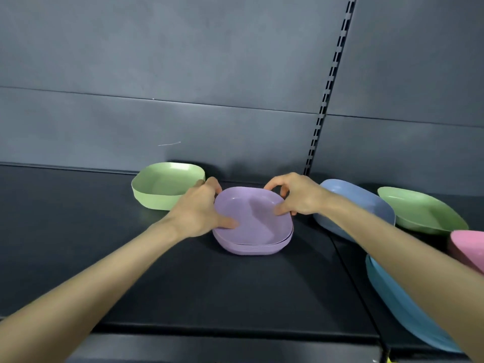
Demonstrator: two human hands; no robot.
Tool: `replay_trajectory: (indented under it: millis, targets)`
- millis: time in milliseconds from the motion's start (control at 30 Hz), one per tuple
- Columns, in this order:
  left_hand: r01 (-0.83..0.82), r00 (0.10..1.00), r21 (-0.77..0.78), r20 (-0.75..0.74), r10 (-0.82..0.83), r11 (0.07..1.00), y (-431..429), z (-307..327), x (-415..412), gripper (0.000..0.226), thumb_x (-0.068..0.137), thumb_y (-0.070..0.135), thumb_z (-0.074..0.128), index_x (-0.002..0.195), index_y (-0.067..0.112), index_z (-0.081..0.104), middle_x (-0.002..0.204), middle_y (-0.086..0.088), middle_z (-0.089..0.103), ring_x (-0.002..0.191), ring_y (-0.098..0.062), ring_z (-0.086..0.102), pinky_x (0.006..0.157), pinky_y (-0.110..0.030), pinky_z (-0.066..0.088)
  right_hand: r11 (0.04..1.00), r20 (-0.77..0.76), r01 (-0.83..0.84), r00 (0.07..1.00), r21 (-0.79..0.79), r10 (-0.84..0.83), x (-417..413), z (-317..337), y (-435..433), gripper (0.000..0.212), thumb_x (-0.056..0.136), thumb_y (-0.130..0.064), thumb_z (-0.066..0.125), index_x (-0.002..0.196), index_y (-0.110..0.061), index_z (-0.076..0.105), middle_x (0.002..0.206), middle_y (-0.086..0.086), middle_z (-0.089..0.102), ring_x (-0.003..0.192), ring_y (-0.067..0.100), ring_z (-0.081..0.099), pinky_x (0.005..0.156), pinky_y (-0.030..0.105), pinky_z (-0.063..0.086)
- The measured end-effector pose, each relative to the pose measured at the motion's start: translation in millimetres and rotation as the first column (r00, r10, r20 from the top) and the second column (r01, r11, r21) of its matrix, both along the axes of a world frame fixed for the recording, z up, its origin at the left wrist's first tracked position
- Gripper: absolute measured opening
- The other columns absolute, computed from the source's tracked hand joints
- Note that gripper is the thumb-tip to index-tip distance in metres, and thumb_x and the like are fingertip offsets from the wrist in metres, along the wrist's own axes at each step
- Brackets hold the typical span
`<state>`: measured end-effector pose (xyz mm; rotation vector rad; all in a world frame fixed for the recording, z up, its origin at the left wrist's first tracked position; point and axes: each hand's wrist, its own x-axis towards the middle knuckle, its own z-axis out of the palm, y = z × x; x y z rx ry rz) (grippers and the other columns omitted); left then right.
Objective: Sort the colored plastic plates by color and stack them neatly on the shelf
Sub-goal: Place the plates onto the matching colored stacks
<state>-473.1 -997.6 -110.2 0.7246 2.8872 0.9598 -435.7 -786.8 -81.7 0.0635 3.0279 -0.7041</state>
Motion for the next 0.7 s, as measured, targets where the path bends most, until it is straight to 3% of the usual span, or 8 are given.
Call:
replay_trajectory:
  millis: [200,333,467,567,700]
  targets:
    - [0.041,0.997,-0.024,0.064,-0.039,0.999,-2.6,-3.9,-3.7,0.057,0.058,0.039,0.085,0.095,0.014,0.050,0.093,-0.003,0.061,0.084,-0.021,0.059,0.075,-0.044,0.051,0.999,0.053,-0.033,0.998,-0.003,0.033,-0.3,-4.4,-0.1,0.042,0.079,-0.010,0.072,0.117,-0.023,0.061,0.072,-0.001,0.058,0.059,0.010,0.054,0.056,0.019,0.042]
    - [0.065,0.997,-0.090,0.053,-0.060,0.994,-4.8,-3.2,-5.2,0.055,0.060,0.045,0.081,0.094,0.015,0.050,0.093,-0.001,0.059,0.084,-0.021,0.058,0.076,-0.043,0.050,0.998,0.088,-0.057,0.995,0.026,0.055,-0.8,-4.8,0.8,0.042,0.082,-0.019,0.069,0.122,-0.026,0.058,0.079,-0.002,0.059,0.069,0.008,0.052,0.065,0.022,0.042]
    - [0.085,0.986,-0.162,-0.127,-0.106,0.983,-7.7,5.3,-5.2,0.053,0.072,0.048,0.073,0.110,0.016,0.055,0.105,0.000,0.051,0.092,-0.024,0.056,0.079,-0.036,0.046,0.997,0.052,-0.037,0.998,0.065,0.034,6.3,0.9,1.3,0.055,0.083,-0.037,0.068,0.133,-0.027,0.048,0.109,0.002,0.060,0.093,0.015,0.058,0.083,0.024,0.043]
    - [0.154,0.949,-0.079,-0.265,-0.170,0.985,-3.0,25.1,-2.1,0.052,0.079,0.041,0.070,0.123,0.017,0.056,0.110,0.002,0.052,0.101,-0.017,0.055,0.081,-0.023,0.038,0.998,-0.087,0.028,0.996,0.057,-0.023,22.3,16.5,7.7,0.055,0.083,-0.039,0.067,0.133,-0.024,0.048,0.124,0.006,0.055,0.103,0.014,0.054,0.090,0.021,0.038]
    - [0.280,0.891,-0.101,-0.343,-0.297,0.955,20.1,56.7,8.4,0.049,0.082,0.037,0.068,0.126,0.020,0.055,0.125,0.001,0.055,0.117,-0.017,0.051,0.097,-0.030,0.039,0.981,-0.206,0.092,0.977,0.172,-0.055,51.7,43.8,23.5,0.049,0.086,-0.034,0.065,0.130,-0.019,0.051,0.128,0.007,0.052,0.117,0.021,0.049,0.089,0.021,0.033]
